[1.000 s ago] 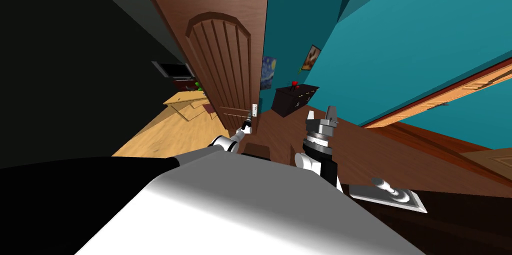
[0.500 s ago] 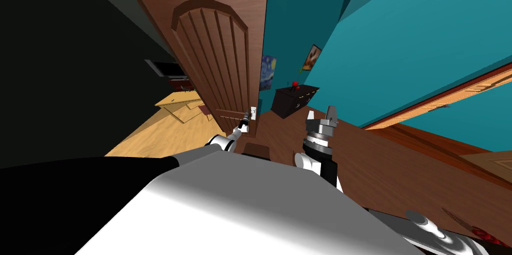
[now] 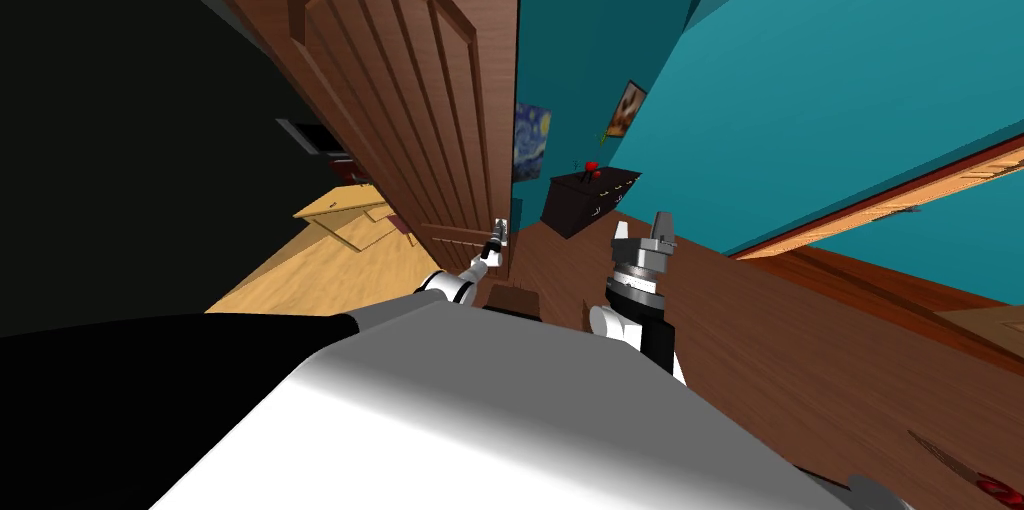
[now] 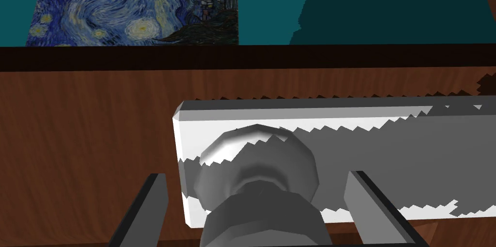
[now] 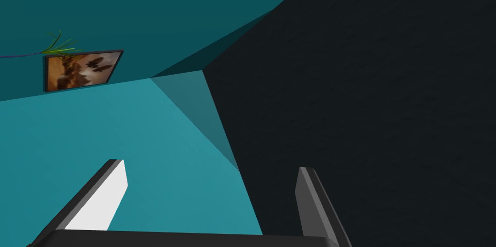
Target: Push the door open
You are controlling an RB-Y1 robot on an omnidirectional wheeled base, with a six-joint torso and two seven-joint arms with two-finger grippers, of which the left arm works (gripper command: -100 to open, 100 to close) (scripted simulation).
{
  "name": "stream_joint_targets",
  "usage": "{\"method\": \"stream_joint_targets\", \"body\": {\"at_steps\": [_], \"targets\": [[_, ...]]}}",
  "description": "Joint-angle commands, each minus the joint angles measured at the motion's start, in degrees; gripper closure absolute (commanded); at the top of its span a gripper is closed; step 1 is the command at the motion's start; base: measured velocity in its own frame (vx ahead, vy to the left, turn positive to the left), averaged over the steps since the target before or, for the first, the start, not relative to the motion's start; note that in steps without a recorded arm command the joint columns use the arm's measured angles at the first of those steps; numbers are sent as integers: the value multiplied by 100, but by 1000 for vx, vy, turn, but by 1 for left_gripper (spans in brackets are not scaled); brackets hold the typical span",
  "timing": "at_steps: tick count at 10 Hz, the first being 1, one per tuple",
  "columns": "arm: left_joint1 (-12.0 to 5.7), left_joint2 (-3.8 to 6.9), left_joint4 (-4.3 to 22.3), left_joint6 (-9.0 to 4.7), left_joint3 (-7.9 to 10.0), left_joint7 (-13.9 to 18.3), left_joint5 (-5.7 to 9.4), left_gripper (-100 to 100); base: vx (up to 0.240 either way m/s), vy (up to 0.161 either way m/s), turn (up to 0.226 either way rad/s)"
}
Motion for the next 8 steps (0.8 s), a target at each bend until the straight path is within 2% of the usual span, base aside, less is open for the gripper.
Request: {"method": "stream_joint_targets", "body": {"at_steps": [1,2,7,8], "targets": [[0,0,0,0,0,0,0,-100,0,0,0],[0,0,0,0,0,0,0,100,0,0,0],[0,0,0,0,0,0,0,100,-1,0,0],[21,182,23,-2,84,-44,55,100,96,-78,22]]}}
